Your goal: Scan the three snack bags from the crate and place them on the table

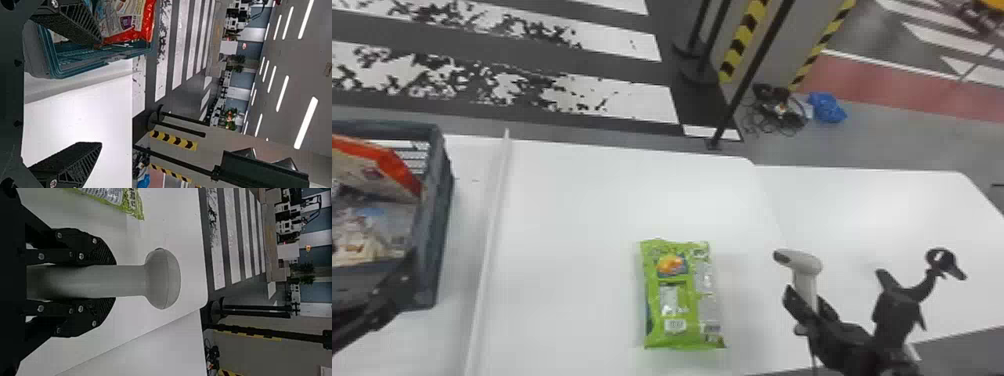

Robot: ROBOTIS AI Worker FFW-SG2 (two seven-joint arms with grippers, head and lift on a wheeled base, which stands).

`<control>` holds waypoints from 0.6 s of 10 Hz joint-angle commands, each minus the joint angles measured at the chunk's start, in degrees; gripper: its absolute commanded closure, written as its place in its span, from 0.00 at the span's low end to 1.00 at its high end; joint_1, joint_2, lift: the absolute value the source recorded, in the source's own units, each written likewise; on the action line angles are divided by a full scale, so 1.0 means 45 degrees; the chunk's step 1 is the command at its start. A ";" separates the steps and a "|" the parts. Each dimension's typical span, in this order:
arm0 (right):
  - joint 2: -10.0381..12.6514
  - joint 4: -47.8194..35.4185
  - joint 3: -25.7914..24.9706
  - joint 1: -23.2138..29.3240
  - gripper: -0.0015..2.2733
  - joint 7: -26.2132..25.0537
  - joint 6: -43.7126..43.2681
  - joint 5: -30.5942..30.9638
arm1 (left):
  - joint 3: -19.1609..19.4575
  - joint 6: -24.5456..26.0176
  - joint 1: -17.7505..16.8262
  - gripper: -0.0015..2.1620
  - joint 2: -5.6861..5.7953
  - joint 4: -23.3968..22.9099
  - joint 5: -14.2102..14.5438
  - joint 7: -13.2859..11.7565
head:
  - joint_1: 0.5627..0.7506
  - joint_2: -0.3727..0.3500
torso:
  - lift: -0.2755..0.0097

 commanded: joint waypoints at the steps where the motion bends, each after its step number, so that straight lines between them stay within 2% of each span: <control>1: 0.0587 -0.1302 -0.0196 0.1313 0.95 0.0034 -0.0028 -0.0828 | -0.0095 0.0011 -0.0134 0.04 0.0053 0.0104 0.0022 0.0034 | 0.70 0.03 | 0.84; 3: 0.1036 -0.2279 0.0312 0.2446 0.95 0.0034 0.0441 -0.0926 | -0.0153 -0.0302 -0.0193 0.04 0.0053 0.0319 0.0042 0.0015 | 0.70 0.03 | 0.84; 4: 0.1056 -0.2337 0.0722 0.2817 0.95 0.0034 0.0675 -0.1062 | -0.0173 -0.0849 -0.0193 0.04 0.0053 0.0592 0.0061 -0.0044 | 0.70 0.03 | 0.84; 6: 0.1154 -0.2279 0.1620 0.3676 0.95 0.0054 -0.0106 -0.1082 | -0.0173 -0.0849 -0.0193 0.04 0.0033 0.0671 0.0061 0.0015 | 0.70 0.04 | 0.84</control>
